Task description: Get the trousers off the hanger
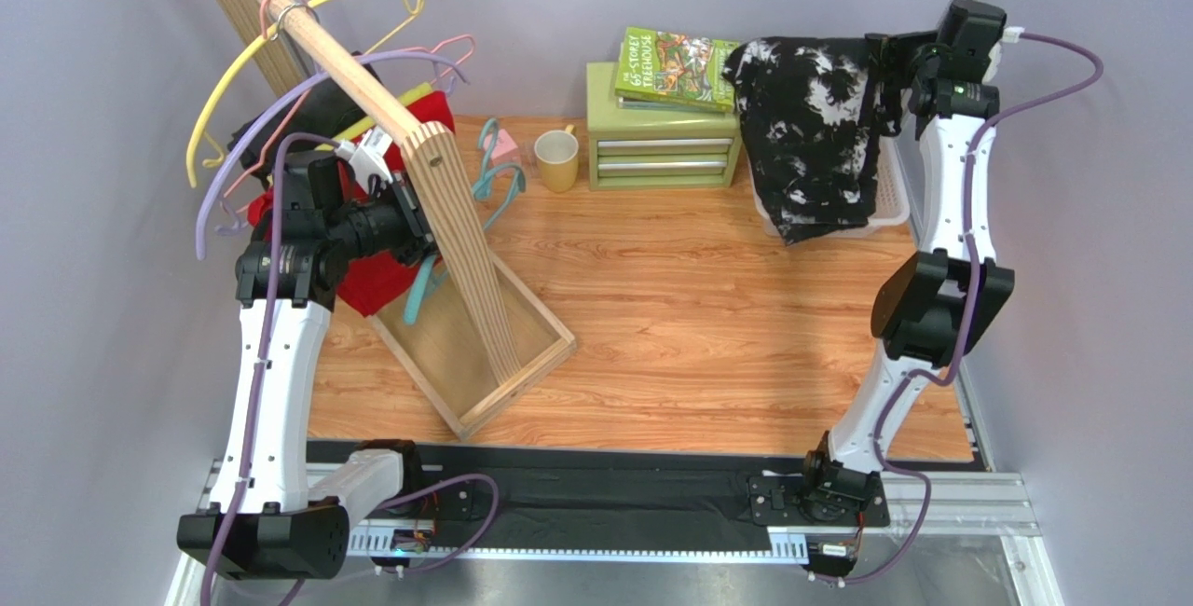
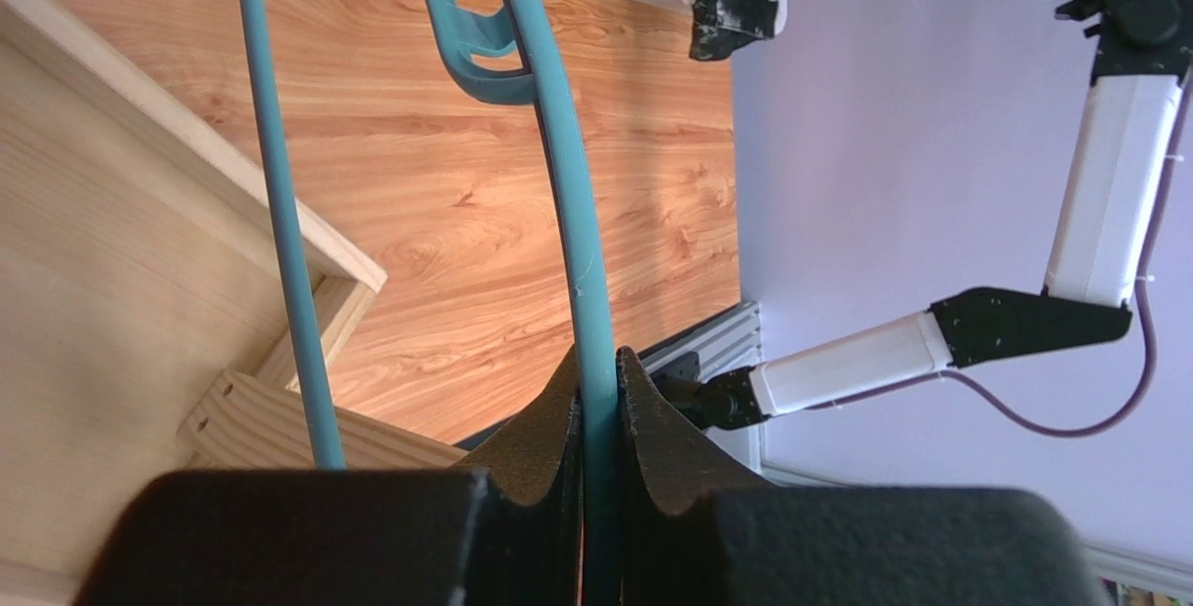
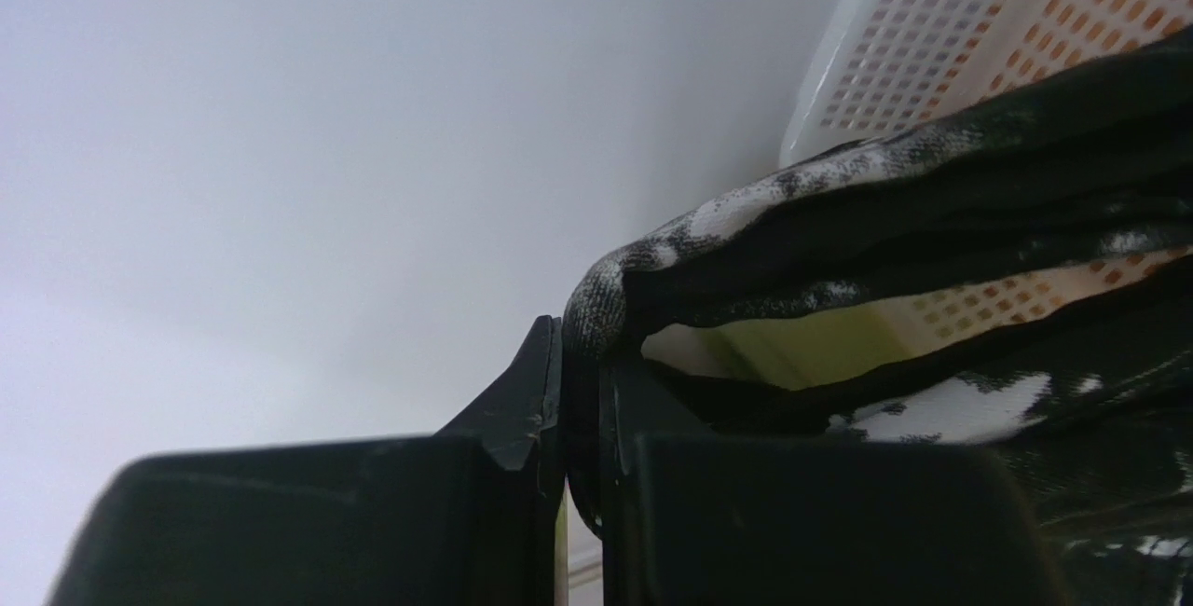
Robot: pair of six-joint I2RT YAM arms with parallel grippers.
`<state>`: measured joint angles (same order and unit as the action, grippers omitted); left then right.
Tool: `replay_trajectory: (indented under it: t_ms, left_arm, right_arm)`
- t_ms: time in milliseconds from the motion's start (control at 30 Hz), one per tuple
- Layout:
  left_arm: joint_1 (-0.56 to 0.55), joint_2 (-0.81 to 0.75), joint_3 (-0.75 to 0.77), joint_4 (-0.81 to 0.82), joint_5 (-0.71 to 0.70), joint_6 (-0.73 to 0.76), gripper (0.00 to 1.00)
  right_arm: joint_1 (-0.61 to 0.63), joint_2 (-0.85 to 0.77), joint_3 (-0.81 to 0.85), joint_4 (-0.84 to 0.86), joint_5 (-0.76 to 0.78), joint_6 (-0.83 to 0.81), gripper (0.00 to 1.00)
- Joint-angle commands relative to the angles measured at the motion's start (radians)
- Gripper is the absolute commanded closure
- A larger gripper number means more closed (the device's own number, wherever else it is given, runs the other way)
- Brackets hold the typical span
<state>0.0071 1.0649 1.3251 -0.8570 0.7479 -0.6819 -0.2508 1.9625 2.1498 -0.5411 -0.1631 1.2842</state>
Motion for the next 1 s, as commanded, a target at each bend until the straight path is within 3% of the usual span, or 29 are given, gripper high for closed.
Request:
replay_trajectory:
  t_ms: [0, 267, 467, 500, 567, 600, 700, 967]
  left_arm:
    - [-0.004, -0.025, 0.043, -0.022, -0.013, 0.025, 1.00]
    - [-0.004, -0.042, 0.071, -0.056, -0.045, 0.018, 1.00]
    - [-0.004, -0.059, 0.095, -0.109, -0.045, 0.016, 1.00]
    - [-0.004, -0.062, 0.095, -0.125, -0.045, 0.015, 1.00]
    - [-0.004, -0.069, 0.086, -0.131, -0.042, 0.012, 1.00]
    - [-0.004, -0.071, 0.080, -0.134, -0.044, 0.009, 1.00]
    - [-0.004, -0.077, 0.075, -0.134, -0.041, 0.007, 1.00]
    - [-0.004, -0.059, 0.092, -0.175, -0.061, 0.025, 1.00]
  right_arm:
    - [-0.034, 0.030, 0.062, 0.202, 0.045, 0.043, 1.00]
    - [-0.054, 0.153, 0.071, 0.228, 0.070, 0.011, 1.00]
    - [-0.048, 0.298, 0.163, 0.239, 0.013, -0.126, 0.98]
    - [-0.047, 0.314, 0.182, 0.218, 0.013, -0.147, 0.86]
    - [-0.045, 0.358, 0.249, 0.121, -0.003, -0.198, 0.75]
    - [-0.045, 0.366, 0.265, 0.084, -0.009, -0.215, 0.64]
    - [-0.036, 0.345, 0.279, -0.058, 0.014, -0.298, 0.46]
    - [-0.025, 0.172, 0.286, -0.460, 0.161, -0.509, 0.16]
